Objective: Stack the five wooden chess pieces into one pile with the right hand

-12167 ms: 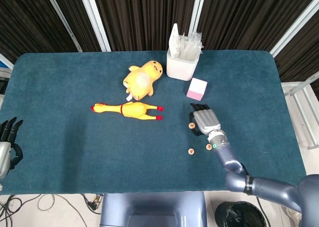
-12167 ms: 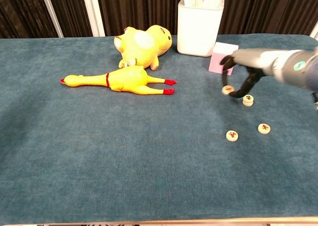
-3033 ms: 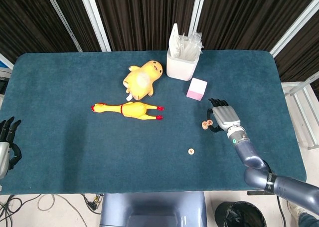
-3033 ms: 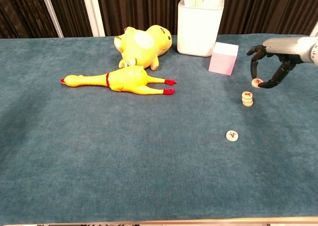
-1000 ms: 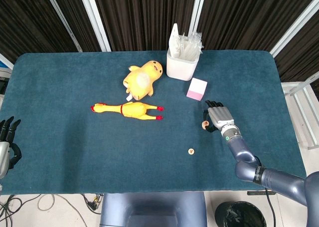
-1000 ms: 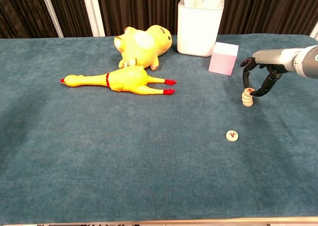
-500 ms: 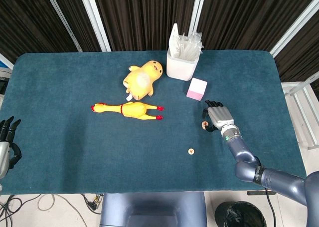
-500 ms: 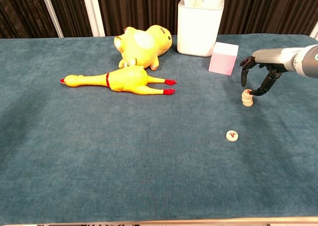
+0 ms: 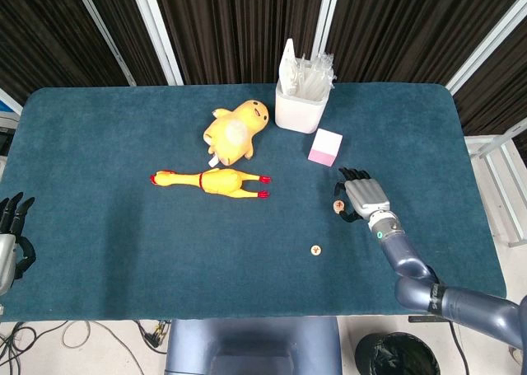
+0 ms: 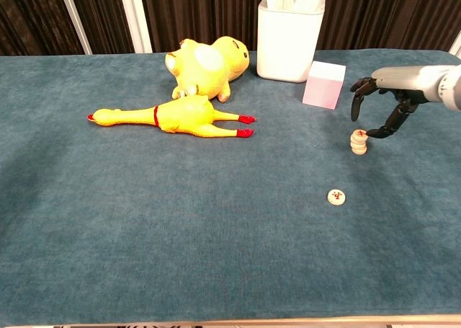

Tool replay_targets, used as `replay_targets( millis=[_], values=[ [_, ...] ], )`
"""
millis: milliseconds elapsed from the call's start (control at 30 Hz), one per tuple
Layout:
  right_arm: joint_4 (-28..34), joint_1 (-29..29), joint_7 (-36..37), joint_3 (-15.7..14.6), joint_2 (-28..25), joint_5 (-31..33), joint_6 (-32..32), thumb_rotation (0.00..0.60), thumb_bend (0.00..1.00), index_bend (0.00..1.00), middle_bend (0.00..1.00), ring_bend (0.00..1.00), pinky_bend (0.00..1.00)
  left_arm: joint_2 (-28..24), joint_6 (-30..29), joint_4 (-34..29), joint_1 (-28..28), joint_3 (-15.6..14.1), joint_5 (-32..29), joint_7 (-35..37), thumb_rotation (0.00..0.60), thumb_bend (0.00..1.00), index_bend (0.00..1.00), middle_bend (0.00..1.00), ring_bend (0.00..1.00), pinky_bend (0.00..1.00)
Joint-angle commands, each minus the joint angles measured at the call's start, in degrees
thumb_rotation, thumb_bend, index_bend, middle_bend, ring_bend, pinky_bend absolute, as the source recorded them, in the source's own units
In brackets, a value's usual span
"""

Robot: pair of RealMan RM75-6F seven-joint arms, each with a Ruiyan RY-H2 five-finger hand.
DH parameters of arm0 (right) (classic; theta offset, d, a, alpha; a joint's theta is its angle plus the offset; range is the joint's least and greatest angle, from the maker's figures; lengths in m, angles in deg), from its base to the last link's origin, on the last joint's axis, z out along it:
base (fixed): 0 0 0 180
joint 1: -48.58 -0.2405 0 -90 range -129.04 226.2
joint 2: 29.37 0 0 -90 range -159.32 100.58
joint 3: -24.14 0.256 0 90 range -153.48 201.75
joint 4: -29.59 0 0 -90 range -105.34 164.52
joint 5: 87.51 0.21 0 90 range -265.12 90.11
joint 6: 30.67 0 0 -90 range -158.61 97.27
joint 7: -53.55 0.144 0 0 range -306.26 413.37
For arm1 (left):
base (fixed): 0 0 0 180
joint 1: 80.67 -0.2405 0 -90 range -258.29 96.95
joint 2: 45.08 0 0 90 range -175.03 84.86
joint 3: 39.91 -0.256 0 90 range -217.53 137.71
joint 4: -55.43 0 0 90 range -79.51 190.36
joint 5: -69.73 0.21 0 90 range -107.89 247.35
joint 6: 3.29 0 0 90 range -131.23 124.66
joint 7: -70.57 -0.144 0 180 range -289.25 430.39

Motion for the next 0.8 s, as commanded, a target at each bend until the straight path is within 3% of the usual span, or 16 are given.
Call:
replay_targets(
  millis=[33,200,367,500,800],
  values=[
    [5.25,2.82,1.34,-0.99,-2.72,-4.99,-4.13,0.600,0.40,0.38,0.05,0.02,0.08,-0.01,0.00,0.00,0.00,0.00,0.00,0.02,0.600,0.82,0.10,0.00,0.00,0.01],
    [12.24,6.46,3.05,-3.29,-5.68,-13.98,-8.83,0.600,0.40,0.36,0.05,0.02,0.08,-0.09,0.02,0.03,-0.02,-0.05,0.09,0.24,0.600,0.82,0.10,0.00,0.00,0.01],
    [15.15,9.78,4.38,-6.51,-5.22,-23.03,-12.77,0.600,0.40,0.35,0.04,0.02,0.08,-0.09,0.04,0.07,0.00,-0.08,0.16,0.33,0.600,0.82,0.10,0.00,0.00,0.01],
    [14.10,11.72,4.77,-8.37,-2.68,-27.82,-14.93,0.600,0.40,0.34,0.04,0.02,0.08,-0.09,0.03,0.13,-0.02,-0.09,0.17,0.35,0.600,0.82,0.10,0.00,0.00,0.01],
    [9.67,13.42,3.50,-9.03,2.85,-32.86,-17.12,0.600,0.40,0.34,0.04,0.02,0.08,-0.18,0.08,0.07,-0.02,-0.11,0.21,0.53,0.600,0.82,0.11,0.00,0.00,0.01]
  ],
)
